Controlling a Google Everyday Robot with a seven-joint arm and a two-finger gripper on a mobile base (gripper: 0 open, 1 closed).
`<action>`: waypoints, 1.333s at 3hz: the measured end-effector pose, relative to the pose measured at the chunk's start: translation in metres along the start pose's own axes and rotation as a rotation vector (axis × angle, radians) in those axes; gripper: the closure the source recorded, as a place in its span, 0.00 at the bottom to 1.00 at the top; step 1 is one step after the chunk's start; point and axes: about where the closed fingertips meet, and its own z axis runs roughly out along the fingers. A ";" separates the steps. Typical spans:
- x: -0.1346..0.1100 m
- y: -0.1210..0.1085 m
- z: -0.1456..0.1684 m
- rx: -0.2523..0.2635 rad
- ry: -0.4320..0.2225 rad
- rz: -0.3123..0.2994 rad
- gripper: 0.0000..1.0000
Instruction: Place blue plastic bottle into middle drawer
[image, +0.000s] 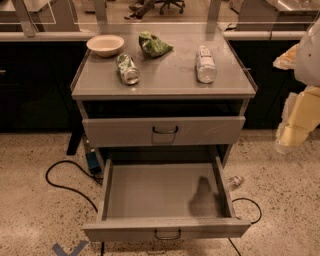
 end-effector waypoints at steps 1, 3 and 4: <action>0.000 0.000 0.000 0.000 0.000 0.000 0.00; -0.043 -0.072 0.003 0.014 -0.254 -0.020 0.00; -0.073 -0.123 -0.003 0.047 -0.329 -0.012 0.00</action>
Offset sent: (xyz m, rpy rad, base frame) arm 0.0586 0.0052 0.0108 0.2678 -0.0312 0.1008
